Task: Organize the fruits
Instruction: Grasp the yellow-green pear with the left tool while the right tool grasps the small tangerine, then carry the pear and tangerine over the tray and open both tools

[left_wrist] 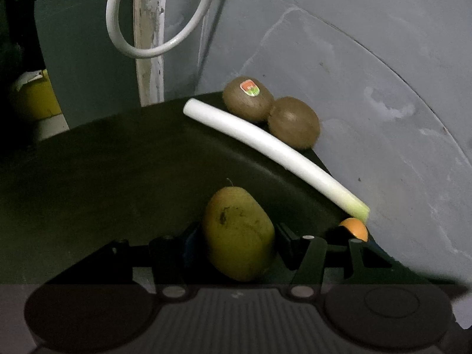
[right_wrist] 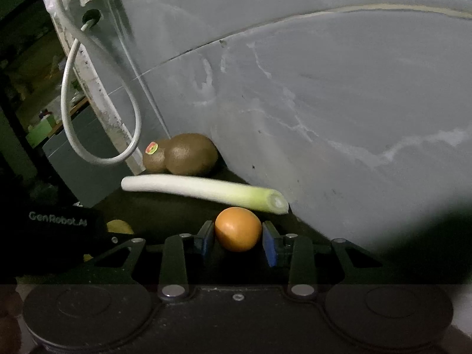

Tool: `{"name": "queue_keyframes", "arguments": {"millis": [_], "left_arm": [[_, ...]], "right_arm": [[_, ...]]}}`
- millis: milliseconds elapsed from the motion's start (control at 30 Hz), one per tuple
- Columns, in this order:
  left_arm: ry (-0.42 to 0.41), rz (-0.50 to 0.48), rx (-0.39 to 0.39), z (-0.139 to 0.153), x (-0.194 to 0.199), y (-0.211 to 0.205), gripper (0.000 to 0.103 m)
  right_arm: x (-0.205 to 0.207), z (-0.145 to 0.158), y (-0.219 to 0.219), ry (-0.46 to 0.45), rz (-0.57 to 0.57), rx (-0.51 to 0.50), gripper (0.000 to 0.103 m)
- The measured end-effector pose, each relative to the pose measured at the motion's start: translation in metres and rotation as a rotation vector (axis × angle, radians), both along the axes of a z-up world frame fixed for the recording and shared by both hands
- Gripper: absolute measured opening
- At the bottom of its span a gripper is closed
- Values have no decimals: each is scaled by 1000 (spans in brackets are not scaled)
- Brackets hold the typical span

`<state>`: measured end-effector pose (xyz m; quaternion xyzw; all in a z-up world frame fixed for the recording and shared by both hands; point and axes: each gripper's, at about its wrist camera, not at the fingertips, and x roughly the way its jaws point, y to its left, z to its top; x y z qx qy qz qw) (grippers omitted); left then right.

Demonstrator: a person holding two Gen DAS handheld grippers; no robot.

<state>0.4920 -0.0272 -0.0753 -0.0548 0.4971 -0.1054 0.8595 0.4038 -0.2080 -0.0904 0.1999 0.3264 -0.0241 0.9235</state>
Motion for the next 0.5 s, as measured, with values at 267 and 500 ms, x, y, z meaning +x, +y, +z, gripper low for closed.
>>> {"name": "queue_keyframes", "arguments": {"millis": [267,500], "left_arm": [[38,-19,-30,4,-36,-8,58],[49,-40,-67,7,-76,-19,58]], "right_arm": [[-39,5,-7,4,29,-2,37],[-81,17,-20,-1,44,-28,37]]}}
